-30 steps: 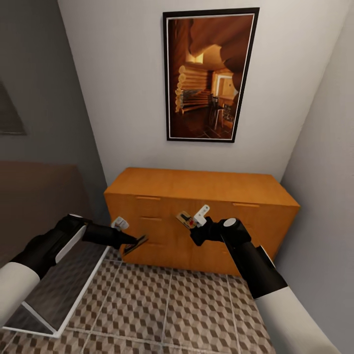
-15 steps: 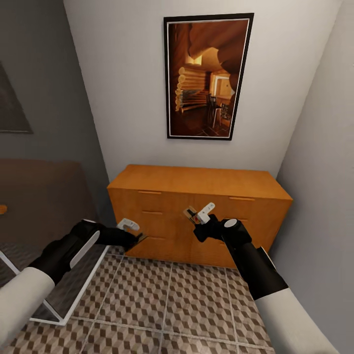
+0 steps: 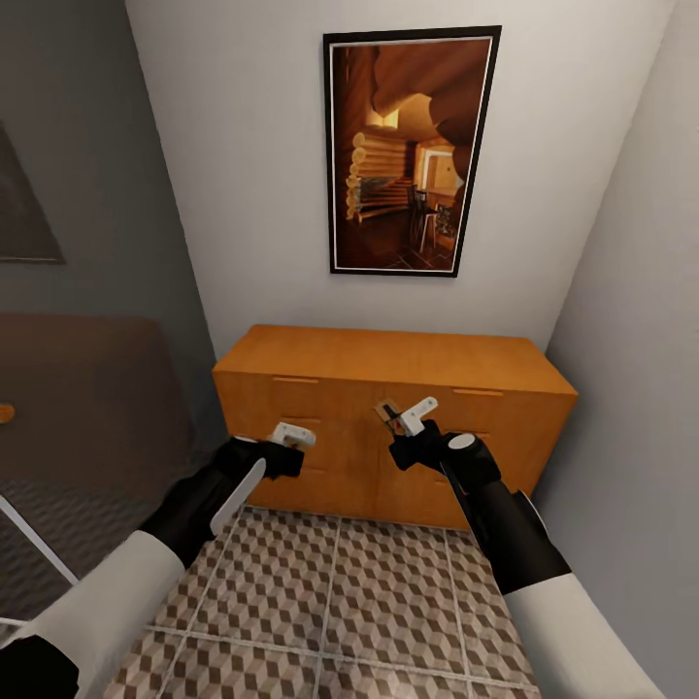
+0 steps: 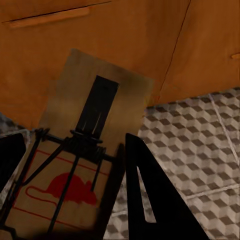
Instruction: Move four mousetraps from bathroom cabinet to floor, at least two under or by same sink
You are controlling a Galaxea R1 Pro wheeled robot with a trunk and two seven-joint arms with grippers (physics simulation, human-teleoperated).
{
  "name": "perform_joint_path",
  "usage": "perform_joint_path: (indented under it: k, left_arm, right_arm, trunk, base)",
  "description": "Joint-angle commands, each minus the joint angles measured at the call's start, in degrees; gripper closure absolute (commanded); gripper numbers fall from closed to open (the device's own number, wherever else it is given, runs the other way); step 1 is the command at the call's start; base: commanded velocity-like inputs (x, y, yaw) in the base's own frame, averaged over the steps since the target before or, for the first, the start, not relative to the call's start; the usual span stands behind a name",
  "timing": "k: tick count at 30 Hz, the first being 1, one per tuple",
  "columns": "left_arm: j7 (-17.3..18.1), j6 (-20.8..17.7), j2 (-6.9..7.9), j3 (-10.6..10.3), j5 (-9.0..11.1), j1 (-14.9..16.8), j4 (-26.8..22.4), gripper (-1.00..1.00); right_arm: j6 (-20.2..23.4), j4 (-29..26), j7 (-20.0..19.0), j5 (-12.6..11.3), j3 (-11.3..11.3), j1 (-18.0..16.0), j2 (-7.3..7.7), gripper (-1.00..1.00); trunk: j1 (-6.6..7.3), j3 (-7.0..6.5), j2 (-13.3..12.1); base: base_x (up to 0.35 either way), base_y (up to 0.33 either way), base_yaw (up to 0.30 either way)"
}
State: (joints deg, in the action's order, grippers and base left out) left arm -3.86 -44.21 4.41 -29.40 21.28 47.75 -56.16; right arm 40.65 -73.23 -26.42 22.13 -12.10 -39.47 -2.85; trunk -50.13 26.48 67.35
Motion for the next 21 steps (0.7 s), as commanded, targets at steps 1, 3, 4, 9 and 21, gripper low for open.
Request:
perform_joint_path:
  k: [1,3,4,9,21]
  left_arm:
    - [-2.7,-0.1,-0.35,-0.1,0.5,0.1,-0.2,1.00]
    - [-6.3,0.3,-0.78,0.8,0.6,0.1,-1.2,1.00]
    - [-6.9,0.5,-0.84,1.1,0.6,0.1,-1.5,1.00]
    - [-9.0,3.5,-1.02,2.1,1.0,-0.1,-2.7,1.00]
    - [-9.3,4.6,-0.88,2.1,1.1,-0.4,-2.2,1.00]
  right_arm:
    - [0.2,-0.1,-0.5,0.5,0.0,0.0,-0.03,1.00]
    - [0.2,-0.1,-0.2,0.5,0.1,0.0,-0.24,1.00]
    - [0.2,-0.1,-0.1,0.5,0.1,0.0,-0.29,1.00]
    - [0.1,-0.1,1.4,0.5,0.1,0.0,-0.46,1.00]
    - [-5.6,2.1,1.7,0.5,0.1,0.0,-0.46,1.00]
  trunk:
    - [0.00,0.07,0.0]
    - [0.00,0.07,0.0]
    - [0.00,0.07,0.0]
    - [0.00,0.07,0.0]
    - [0.00,0.07,0.0]
  base:
    - [0.000,0.000,0.000]
    - [0.000,0.000,0.000]
    - [0.000,0.000,0.000]
    - [0.000,0.000,0.000]
    - [-0.218,0.000,0.000]
